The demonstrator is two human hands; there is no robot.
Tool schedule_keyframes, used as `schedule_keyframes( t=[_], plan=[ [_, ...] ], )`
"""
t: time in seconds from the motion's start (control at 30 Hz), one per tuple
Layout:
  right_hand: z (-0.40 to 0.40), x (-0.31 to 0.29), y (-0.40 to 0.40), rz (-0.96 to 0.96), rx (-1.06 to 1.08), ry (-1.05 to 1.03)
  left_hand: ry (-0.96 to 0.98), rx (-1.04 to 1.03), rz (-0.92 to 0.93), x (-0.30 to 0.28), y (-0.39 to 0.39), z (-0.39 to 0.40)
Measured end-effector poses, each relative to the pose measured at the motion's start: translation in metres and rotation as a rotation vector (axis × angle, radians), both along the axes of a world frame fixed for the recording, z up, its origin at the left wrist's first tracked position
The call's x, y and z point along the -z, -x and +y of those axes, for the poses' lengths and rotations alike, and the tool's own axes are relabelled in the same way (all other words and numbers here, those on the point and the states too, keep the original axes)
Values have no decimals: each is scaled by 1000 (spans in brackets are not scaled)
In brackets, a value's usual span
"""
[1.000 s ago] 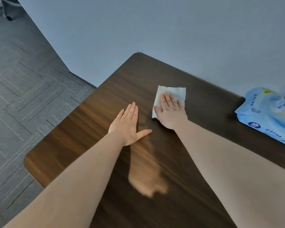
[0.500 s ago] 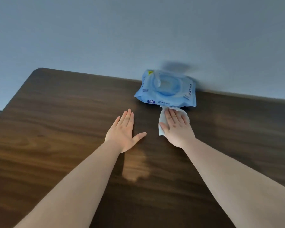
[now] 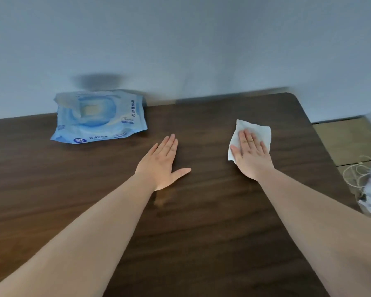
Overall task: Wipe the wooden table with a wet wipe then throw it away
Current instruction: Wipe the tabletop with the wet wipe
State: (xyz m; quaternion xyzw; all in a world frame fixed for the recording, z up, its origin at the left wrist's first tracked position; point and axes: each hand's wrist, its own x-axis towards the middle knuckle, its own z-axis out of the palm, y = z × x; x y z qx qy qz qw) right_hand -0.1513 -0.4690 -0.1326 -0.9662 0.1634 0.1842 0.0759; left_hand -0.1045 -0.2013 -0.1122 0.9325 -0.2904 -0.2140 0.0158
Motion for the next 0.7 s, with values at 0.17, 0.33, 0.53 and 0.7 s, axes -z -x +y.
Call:
schedule_keyframes(
  t=[0.17,0.33,0.53,0.7],
  plan=[
    [-62,-5,19,3,158,2,-45,63,10,5,5,-53],
    [-88,-8,25,4,227,4,-69,18,21,5,6,-62],
    [-57,-10,22,20,231,-33,-71,4,37,-1,8,-53],
    [11,-9,19,17,60,-46,-44,-53,43,-4,18,-16]
  ],
)
